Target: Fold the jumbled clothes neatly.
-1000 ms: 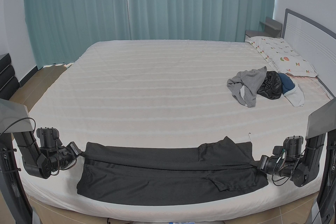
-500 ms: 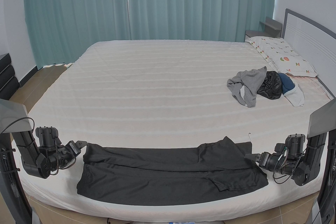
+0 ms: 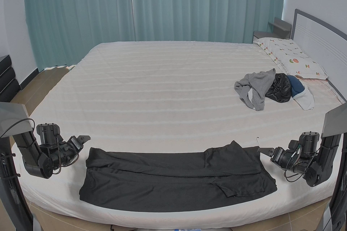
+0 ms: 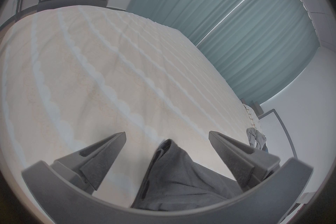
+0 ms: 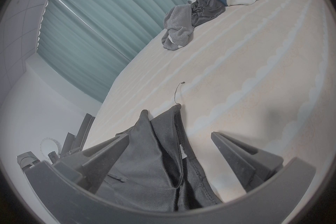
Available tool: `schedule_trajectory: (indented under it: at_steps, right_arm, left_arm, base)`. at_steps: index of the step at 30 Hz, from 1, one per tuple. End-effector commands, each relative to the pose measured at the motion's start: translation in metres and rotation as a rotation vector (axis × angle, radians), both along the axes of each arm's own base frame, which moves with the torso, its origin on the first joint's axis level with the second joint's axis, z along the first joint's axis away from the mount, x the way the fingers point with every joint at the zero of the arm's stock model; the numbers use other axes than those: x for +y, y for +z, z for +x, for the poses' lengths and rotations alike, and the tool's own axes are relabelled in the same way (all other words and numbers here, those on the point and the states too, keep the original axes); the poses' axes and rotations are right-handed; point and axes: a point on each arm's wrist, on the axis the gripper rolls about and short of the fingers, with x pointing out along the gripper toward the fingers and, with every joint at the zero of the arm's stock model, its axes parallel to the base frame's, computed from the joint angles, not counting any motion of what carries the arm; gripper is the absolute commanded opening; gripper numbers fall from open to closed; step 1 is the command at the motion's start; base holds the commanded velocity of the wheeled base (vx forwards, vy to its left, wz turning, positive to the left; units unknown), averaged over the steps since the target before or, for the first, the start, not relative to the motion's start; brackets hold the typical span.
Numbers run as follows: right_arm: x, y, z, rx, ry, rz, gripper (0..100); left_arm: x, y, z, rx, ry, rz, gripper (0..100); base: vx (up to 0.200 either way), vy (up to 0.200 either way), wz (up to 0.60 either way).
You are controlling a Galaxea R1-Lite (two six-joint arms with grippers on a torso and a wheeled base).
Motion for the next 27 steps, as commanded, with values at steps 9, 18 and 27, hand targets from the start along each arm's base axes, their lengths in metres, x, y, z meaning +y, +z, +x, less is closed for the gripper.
schedule_trajectory:
  at_steps: [9, 18, 27]
  right_arm:
    - [-0.004, -0.005, 0.009, 0.003, -0.023, 0.018, 100]
    - [-0.006, -0.009, 0.018, -0.009, -0.030, 0.019, 100]
    - [-0.007, -0.010, 0.030, -0.037, -0.034, 0.022, 100]
  left_arm:
    - [-0.019, -0.024, 0.025, 0.016, -0.063, -0.003, 100]
    - [-0.017, -0.029, 0.027, 0.020, -0.058, -0.001, 0]
    - [-0.008, -0.022, 0.024, 0.008, -0.019, 0.008, 0]
  base:
    - [0.000, 0.000, 0.00]
    - [0.000, 0.000, 0.00]
    - [0.000, 0.000, 0.00]
